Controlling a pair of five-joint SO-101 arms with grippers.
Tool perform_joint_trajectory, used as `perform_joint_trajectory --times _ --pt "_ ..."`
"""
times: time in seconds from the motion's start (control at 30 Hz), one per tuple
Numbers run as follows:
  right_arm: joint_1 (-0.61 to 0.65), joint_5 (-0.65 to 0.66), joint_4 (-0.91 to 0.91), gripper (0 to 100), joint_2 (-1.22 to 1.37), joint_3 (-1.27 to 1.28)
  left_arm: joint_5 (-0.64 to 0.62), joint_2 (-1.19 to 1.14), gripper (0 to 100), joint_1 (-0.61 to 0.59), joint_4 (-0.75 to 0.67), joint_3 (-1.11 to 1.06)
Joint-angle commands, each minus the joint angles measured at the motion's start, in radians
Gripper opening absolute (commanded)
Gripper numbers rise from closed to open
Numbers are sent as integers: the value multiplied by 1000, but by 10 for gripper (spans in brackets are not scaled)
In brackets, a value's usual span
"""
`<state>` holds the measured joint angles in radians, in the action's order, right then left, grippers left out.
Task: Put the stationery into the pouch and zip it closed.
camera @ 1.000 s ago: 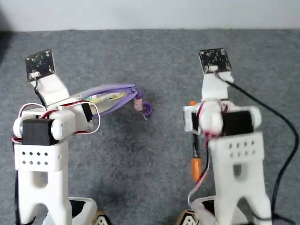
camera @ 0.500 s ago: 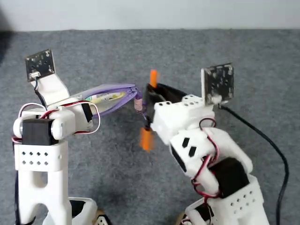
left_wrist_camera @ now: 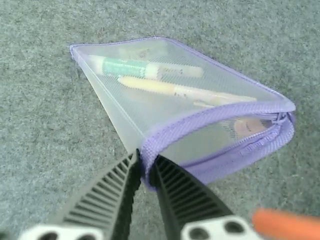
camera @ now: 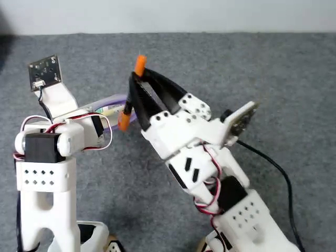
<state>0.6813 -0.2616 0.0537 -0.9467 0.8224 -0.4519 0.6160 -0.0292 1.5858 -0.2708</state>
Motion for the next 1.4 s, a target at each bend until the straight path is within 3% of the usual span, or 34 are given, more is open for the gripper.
perform_joint_trajectory --times 0.0,0.3,0.6,0.9,1.0,1.1,1.23,1.37 --pt "5 40 160 8 82 0 -9 2 11 9 -5 5" --pt "5 37 303 8 317 5 -9 2 11 9 -5 5" --pt "1 35 291 8 348 83 -9 2 11 9 -5 5" --pt "27 -14 -94 8 7 245 -9 2 11 8 -5 5" --pt "77 -58 -220 12 -19 241 -9 2 11 8 -21 5" --pt "137 -60 -237 13 16 230 -9 0 11 9 -48 5" --pt "168 -60 -308 124 116 133 -9 0 11 11 -60 4" --pt "159 -66 -501 227 225 -57 -9 0 11 11 -57 -12"
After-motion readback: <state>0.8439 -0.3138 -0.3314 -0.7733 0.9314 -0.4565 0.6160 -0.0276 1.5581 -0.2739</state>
